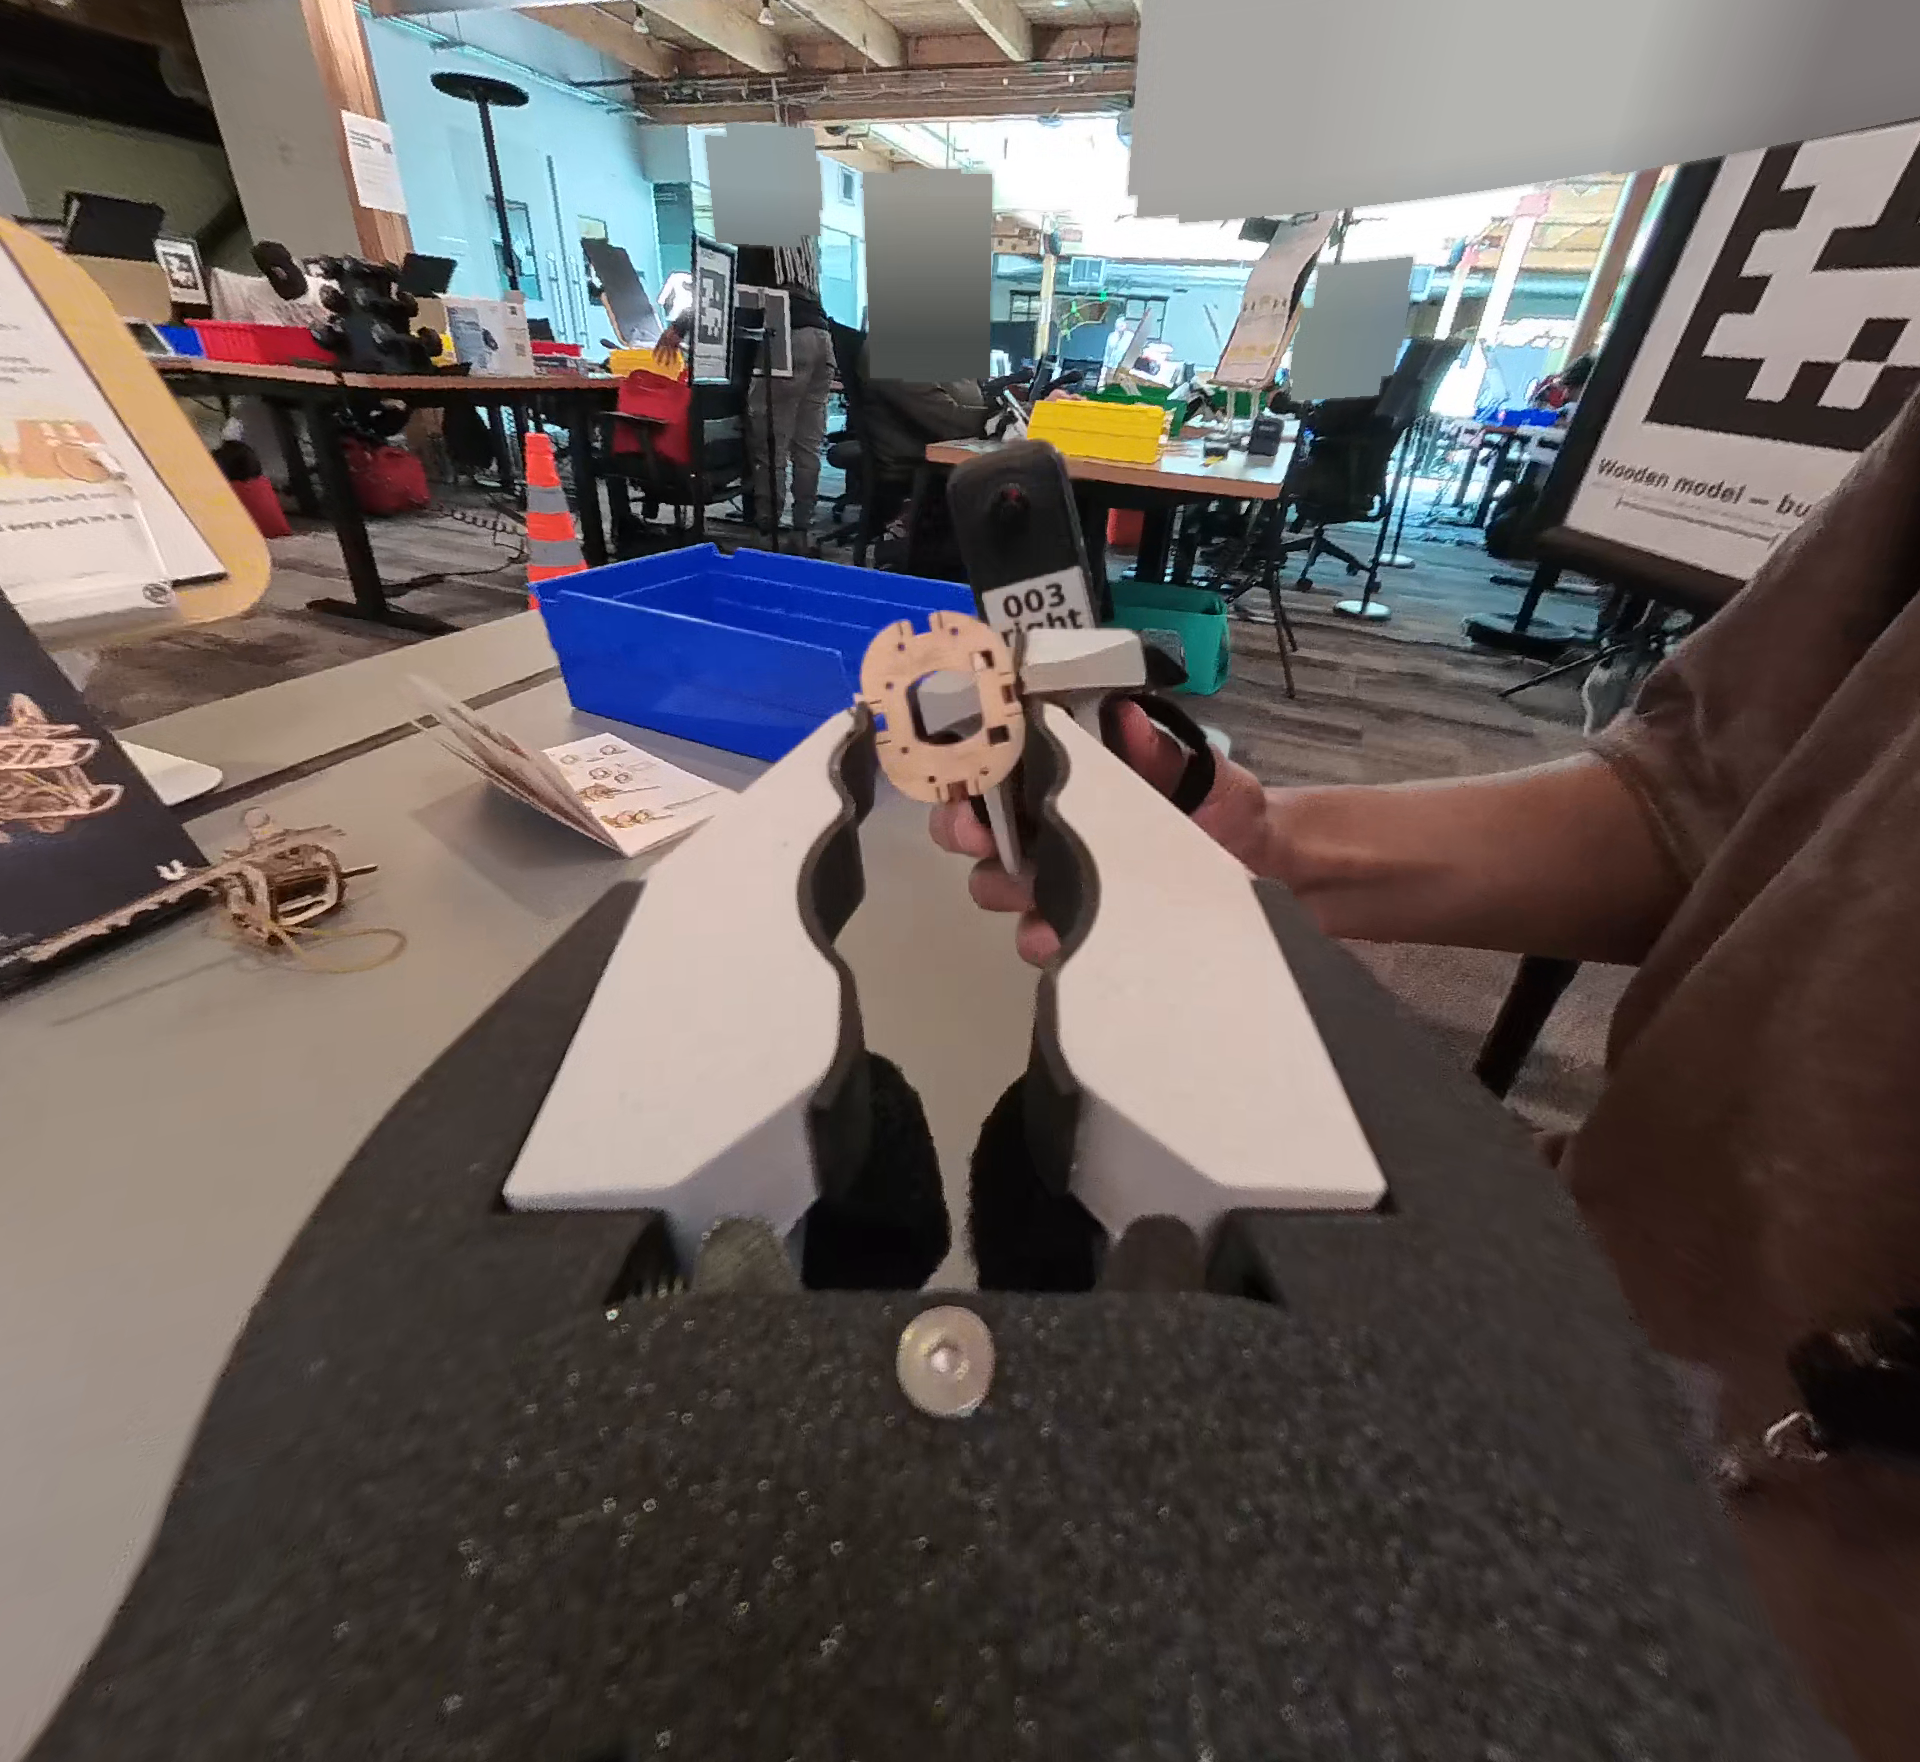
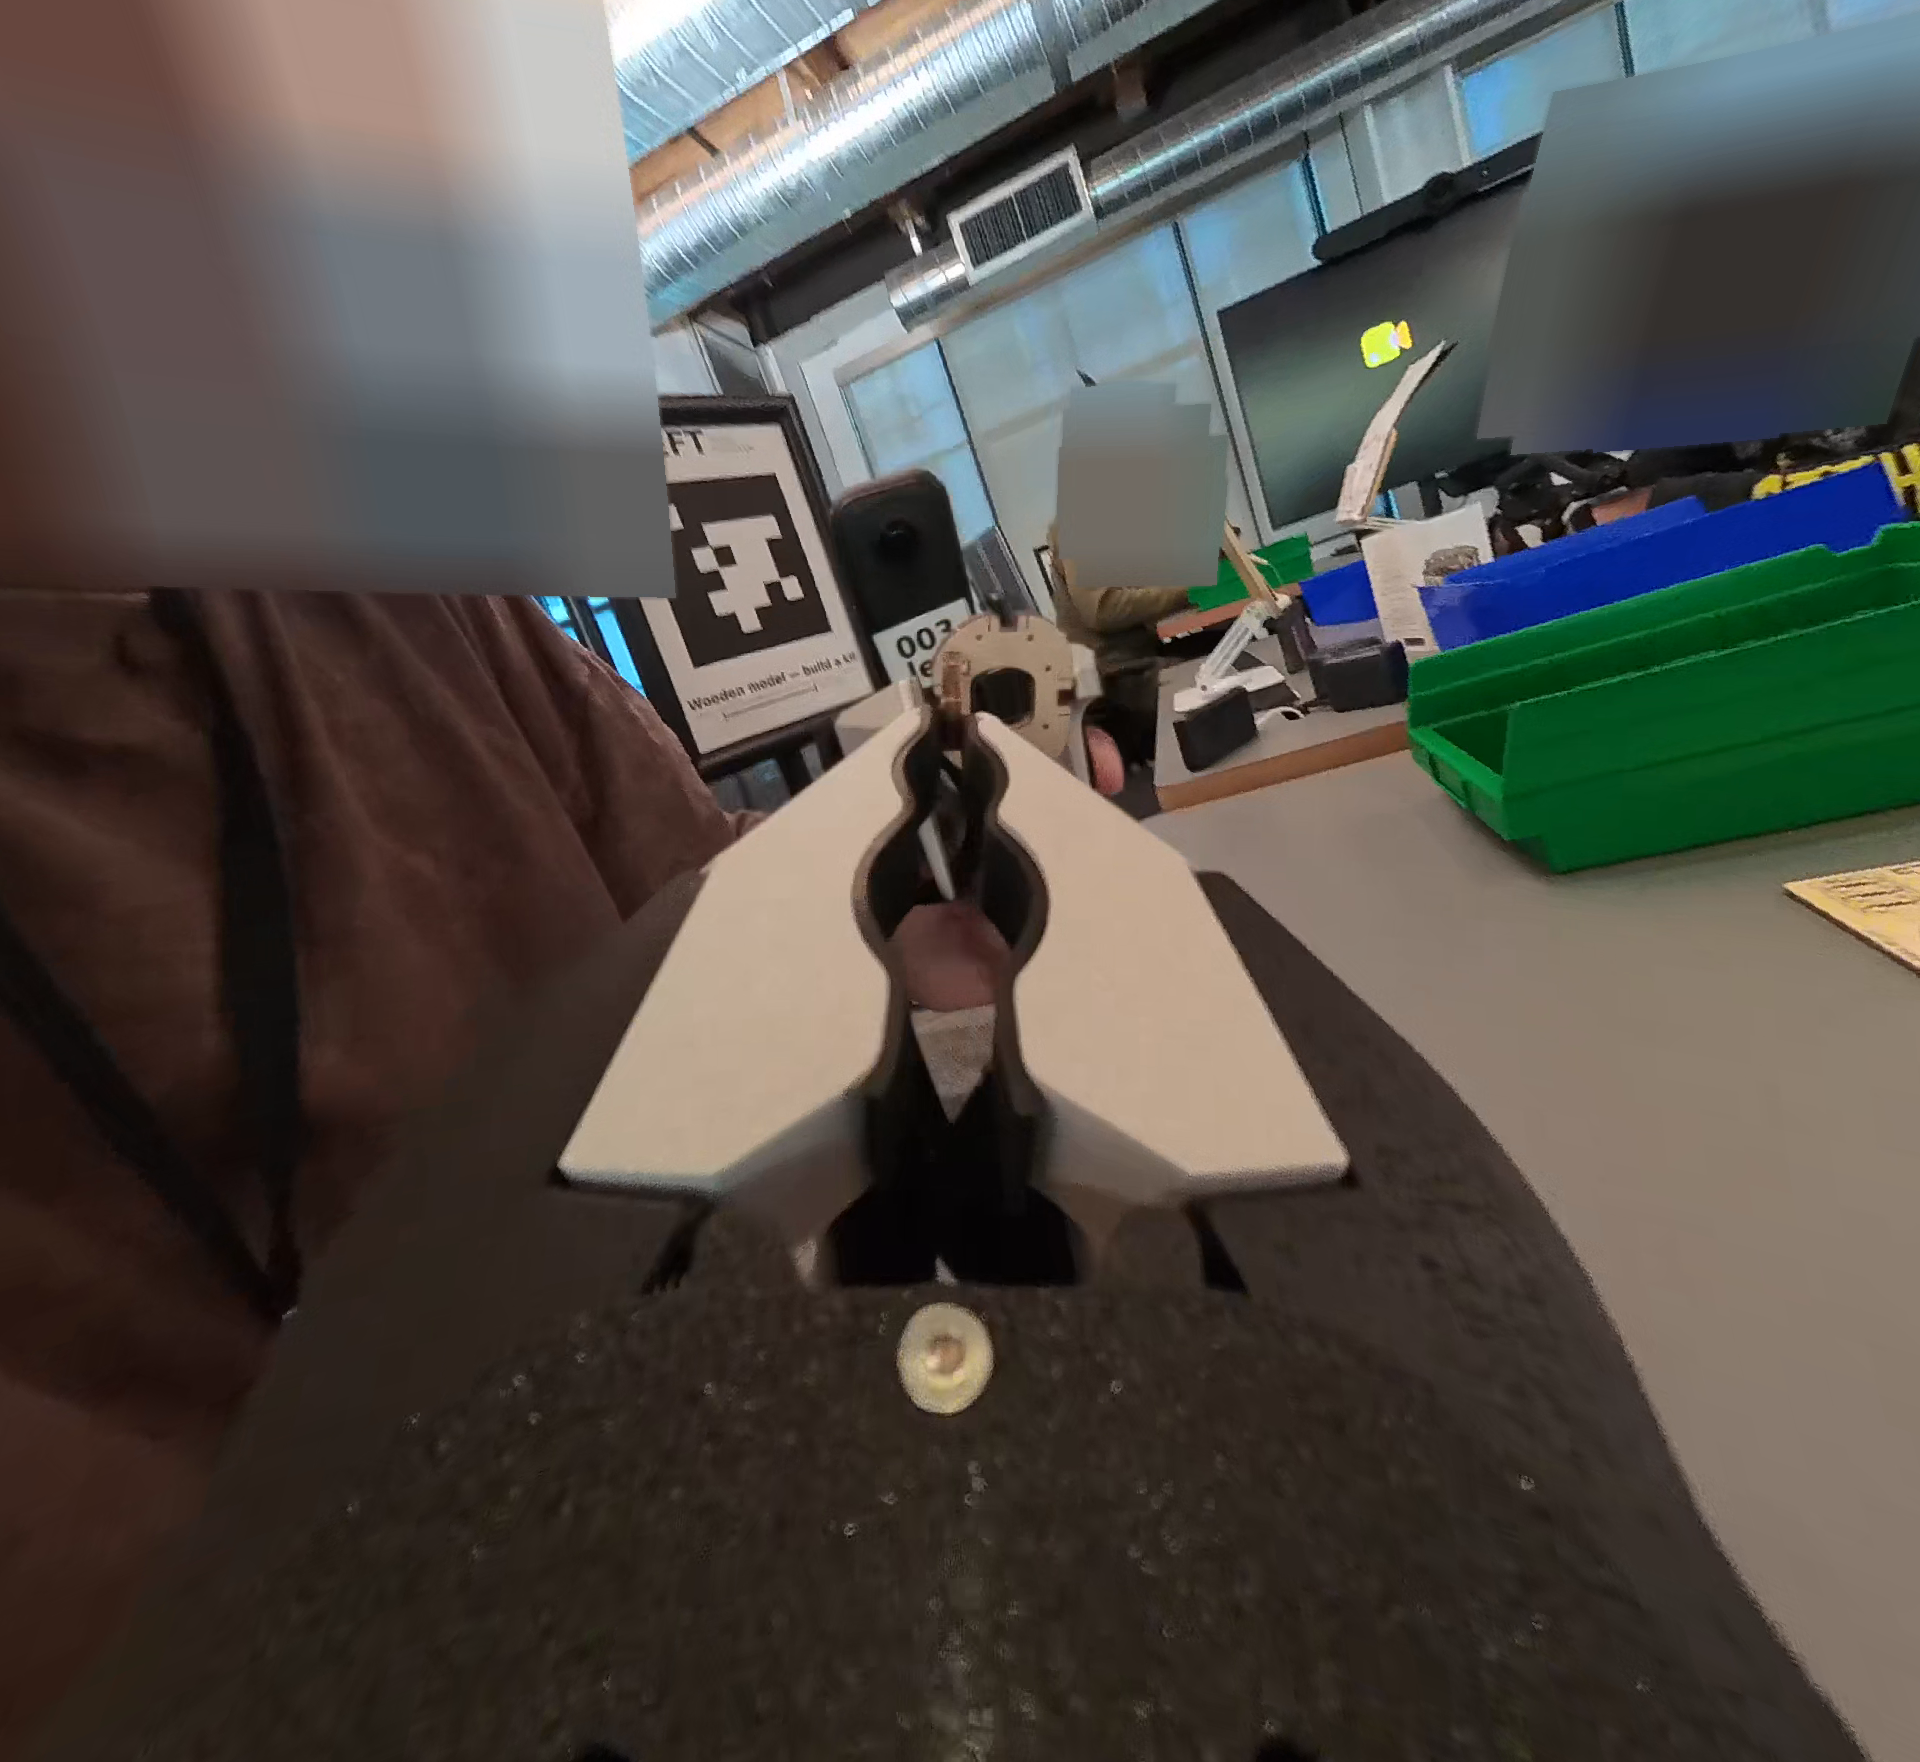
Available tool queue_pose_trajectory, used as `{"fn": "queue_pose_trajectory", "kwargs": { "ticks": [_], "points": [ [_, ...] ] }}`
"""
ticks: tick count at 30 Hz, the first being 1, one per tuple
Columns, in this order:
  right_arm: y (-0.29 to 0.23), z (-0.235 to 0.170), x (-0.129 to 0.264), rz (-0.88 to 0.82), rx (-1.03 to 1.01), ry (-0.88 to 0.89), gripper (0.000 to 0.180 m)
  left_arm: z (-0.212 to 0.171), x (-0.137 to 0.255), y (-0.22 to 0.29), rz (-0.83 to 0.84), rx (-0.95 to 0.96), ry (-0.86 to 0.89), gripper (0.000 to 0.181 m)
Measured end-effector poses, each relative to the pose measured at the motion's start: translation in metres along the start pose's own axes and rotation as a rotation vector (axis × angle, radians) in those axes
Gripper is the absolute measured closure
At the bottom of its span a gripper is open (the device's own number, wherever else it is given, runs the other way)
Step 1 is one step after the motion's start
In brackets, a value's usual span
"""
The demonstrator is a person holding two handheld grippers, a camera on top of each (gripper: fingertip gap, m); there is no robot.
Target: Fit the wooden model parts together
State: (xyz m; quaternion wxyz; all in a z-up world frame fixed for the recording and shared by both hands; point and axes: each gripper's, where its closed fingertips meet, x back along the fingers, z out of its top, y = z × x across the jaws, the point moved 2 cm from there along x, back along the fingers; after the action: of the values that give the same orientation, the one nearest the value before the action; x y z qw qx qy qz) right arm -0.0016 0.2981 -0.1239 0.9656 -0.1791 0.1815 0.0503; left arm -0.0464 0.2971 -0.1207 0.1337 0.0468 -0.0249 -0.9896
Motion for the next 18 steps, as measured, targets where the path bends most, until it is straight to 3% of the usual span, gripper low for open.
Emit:
{"fn": "queue_pose_trajectory", "kwargs": {
  "ticks": [5,11,18],
  "points": [
    [-0.001,0.004,-0.006,-0.096,0.035,-0.092,0.177,0.009,0.004,0.004,-0.102,0.193,0.105,0.155],
    [-0.007,0.024,-0.02,-0.225,-0.175,-0.105,0.177,0.035,0.023,-0.012,-0.287,0.589,0.363,0.156],
    [-0.01,0.025,-0.034,-0.317,-0.242,-0.11,0.178,0.032,0.021,-0.013,-0.318,0.65,0.386,0.156]
  ]
}}
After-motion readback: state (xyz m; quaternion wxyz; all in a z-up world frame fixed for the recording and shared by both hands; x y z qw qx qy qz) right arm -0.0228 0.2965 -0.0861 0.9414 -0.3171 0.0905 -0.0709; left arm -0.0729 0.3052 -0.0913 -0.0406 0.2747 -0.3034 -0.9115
